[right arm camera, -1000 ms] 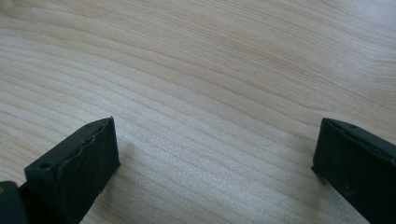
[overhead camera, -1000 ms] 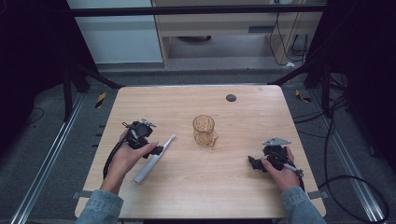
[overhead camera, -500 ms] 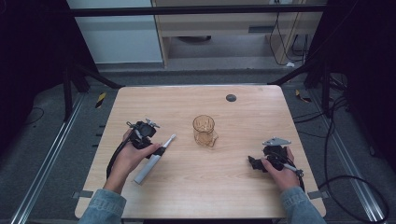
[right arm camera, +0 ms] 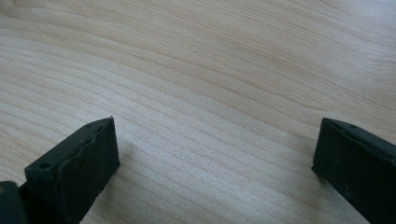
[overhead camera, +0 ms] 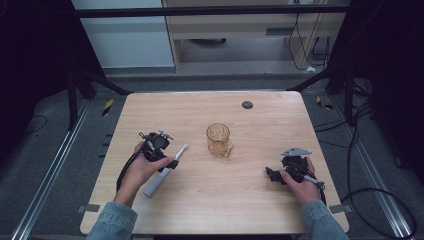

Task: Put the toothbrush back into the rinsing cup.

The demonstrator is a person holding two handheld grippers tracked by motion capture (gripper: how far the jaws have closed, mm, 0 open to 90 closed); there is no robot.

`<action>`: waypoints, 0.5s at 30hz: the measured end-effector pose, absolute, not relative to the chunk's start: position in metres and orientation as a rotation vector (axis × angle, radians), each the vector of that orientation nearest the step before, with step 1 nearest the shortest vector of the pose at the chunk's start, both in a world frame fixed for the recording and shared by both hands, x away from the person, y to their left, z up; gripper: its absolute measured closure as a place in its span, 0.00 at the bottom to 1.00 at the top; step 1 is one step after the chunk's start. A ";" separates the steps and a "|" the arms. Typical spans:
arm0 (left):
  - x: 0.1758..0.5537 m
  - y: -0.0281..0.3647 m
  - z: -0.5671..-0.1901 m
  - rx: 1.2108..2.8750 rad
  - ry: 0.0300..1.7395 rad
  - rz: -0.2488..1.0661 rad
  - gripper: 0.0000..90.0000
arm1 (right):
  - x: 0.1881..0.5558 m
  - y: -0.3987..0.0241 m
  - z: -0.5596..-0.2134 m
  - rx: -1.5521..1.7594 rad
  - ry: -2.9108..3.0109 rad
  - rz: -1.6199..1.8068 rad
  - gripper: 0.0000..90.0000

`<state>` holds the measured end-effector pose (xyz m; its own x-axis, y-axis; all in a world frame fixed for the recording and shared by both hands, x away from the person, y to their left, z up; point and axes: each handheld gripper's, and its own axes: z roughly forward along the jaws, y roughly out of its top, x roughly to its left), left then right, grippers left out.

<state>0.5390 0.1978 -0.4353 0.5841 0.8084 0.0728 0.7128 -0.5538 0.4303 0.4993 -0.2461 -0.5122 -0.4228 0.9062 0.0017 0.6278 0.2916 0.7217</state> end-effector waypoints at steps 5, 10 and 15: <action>0.539 0.199 -0.440 2.474 1.238 0.368 0.17 | 0.499 -0.246 -0.512 1.375 2.157 0.922 0.00; 0.540 0.198 -0.448 2.499 1.234 0.317 0.30 | 0.499 -0.246 -0.512 1.378 2.157 0.922 0.00; 0.541 0.199 -0.451 2.498 1.243 0.307 0.42 | 0.499 -0.246 -0.512 1.377 2.157 0.922 0.00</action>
